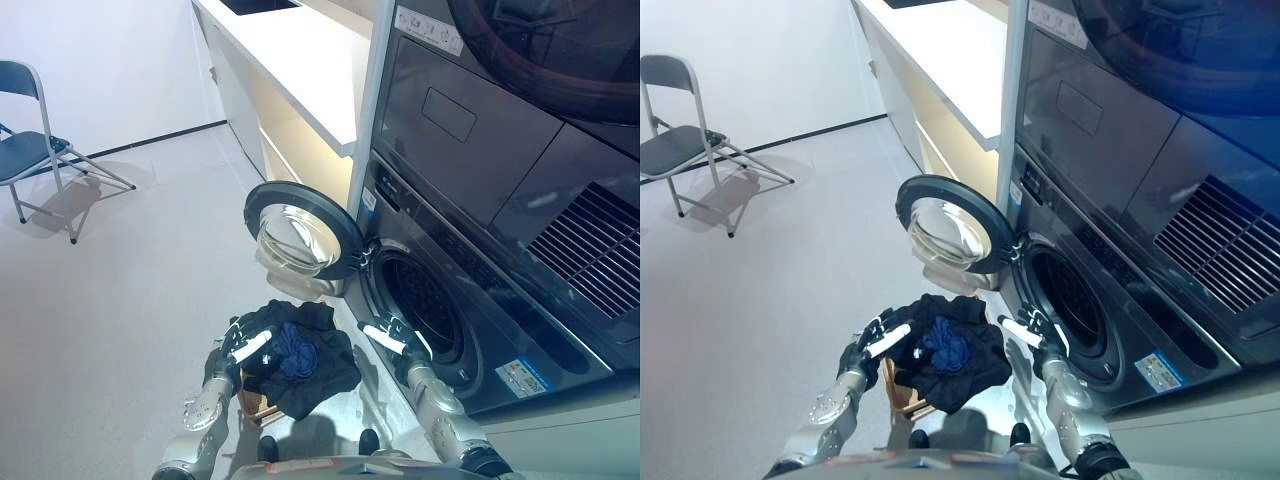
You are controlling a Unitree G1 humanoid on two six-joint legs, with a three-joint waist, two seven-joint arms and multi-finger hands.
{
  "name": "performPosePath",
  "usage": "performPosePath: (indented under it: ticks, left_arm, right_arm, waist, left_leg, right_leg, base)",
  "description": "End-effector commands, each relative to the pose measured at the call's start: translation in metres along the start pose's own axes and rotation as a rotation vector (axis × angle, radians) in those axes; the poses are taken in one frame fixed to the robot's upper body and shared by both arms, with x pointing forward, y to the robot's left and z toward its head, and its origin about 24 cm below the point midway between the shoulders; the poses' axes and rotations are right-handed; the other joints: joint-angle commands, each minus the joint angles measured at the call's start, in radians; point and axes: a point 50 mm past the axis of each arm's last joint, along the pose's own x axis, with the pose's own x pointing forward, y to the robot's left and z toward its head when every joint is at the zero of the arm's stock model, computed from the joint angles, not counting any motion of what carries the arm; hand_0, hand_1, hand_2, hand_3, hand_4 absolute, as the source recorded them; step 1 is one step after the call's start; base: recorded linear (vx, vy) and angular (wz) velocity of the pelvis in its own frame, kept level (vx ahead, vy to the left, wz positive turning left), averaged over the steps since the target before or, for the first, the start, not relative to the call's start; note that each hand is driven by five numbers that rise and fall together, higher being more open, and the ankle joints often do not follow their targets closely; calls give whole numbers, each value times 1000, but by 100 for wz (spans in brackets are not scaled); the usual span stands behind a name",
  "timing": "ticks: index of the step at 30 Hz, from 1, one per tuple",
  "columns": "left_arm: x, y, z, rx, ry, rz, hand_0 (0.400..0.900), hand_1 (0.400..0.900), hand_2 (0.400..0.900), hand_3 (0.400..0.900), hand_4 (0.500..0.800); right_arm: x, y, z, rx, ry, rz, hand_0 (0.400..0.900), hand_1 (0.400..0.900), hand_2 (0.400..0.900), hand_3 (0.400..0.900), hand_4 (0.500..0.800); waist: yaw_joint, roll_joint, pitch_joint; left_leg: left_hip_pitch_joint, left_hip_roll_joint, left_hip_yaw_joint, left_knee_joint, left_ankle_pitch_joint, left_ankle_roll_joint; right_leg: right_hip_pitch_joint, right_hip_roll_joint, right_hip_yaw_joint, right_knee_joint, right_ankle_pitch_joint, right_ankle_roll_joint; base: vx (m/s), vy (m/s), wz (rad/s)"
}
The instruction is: Put the clothes in the basket into the washing machine.
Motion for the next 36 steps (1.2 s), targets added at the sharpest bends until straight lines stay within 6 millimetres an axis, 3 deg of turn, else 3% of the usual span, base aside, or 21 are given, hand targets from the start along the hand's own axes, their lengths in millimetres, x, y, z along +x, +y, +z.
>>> performPosePath:
  ticks: [1, 15, 23, 31, 36]
  left_arm:
    - [13, -2, 42, 31, -195, -11, 900, 900, 900, 900, 800]
    - [13, -2, 40, 18, -189, -10, 900, 900, 900, 900, 800]
    - [10, -2, 45, -6, -215, -16, 900, 900, 900, 900, 800]
    - [12, -7, 68, -35, -311, -30, 900, 900, 900, 900, 800]
    - [12, -15, 89, -42, -405, -40, 900, 900, 900, 900, 800]
  right_arm:
    - [9, 20, 41, -16, -200, 77, 900, 900, 900, 900, 800]
    - [8, 21, 42, -22, -204, 83, 900, 900, 900, 900, 800]
    - [9, 20, 53, -27, -244, 77, 900, 900, 900, 900, 800]
    - [14, 27, 84, -110, -353, 93, 900, 900, 900, 900, 800]
    - [20, 36, 113, -294, -457, 86, 900, 900, 900, 900, 800]
  waist:
    - [3, -31, 1]
    - [3, -33, 2]
    - [6, -35, 21]
    - [15, -44, 58]
    - [29, -50, 106]
  left_leg:
    - [39, 3, -12, 0, -104, 2]
    - [38, 2, -14, 0, -106, 2]
    - [-1, -1, -22, 0, -91, 3]
    - [-89, -4, -42, 0, -61, 6]
    - [-146, -6, -62, 0, -41, 8]
  right_leg:
    - [3, -47, -15, 7, 26, 72]
    - [2, -46, -13, 7, 26, 72]
    - [-34, -44, -16, 7, 34, 73]
    - [-115, -42, -29, 7, 56, 74]
    - [-163, -46, -39, 14, 65, 71]
  base:
    - [0, 0, 0]
    - [0, 0, 0]
    - [-13, 5, 3]
    - [-55, -1, 6]
    - [-51, -2, 13]
